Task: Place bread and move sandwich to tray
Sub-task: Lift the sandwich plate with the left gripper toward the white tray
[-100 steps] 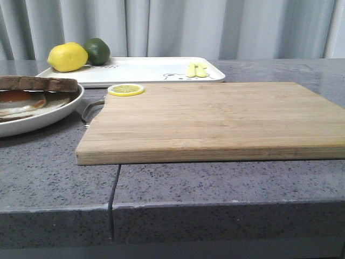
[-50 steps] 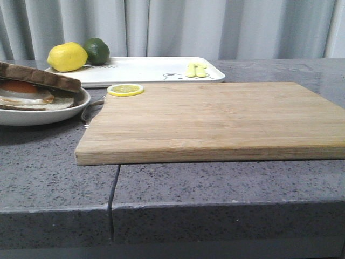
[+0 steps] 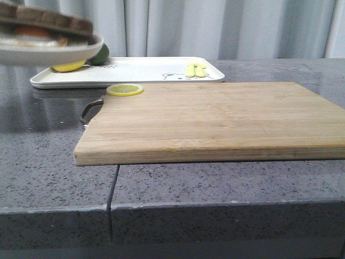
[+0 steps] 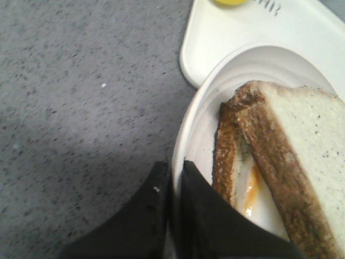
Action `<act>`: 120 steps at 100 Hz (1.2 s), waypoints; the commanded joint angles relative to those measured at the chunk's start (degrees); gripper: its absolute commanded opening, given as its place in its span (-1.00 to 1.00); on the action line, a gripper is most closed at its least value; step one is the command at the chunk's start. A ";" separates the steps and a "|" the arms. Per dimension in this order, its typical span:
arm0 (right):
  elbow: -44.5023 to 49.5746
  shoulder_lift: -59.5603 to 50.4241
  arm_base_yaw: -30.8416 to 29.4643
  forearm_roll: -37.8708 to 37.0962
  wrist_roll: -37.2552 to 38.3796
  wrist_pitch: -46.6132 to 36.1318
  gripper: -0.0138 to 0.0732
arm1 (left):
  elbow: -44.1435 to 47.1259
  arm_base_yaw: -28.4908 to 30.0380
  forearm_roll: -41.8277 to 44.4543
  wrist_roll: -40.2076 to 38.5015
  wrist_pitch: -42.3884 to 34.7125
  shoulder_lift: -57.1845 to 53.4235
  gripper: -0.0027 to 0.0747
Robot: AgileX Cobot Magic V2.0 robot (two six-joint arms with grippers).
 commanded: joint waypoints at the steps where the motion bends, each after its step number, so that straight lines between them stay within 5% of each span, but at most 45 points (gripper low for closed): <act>1: -1.55 -0.08 -0.39 0.03 -0.12 -4.20 0.28 | -5.25 -0.16 -3.87 0.58 -4.34 0.21 -0.98; 15: -1.55 -0.08 -0.39 0.03 -0.12 -4.20 0.28 | -10.54 -0.16 -5.92 1.70 -2.94 4.74 -0.98; 45: -1.55 -0.08 -0.39 0.03 -0.12 -4.20 0.28 | -23.74 -0.16 -25.07 18.50 2.37 18.26 -0.98; 120: -1.55 -0.08 -0.39 0.03 -0.12 -4.20 0.28 | -56.03 -4.81 -25.78 21.07 12.58 45.70 -0.98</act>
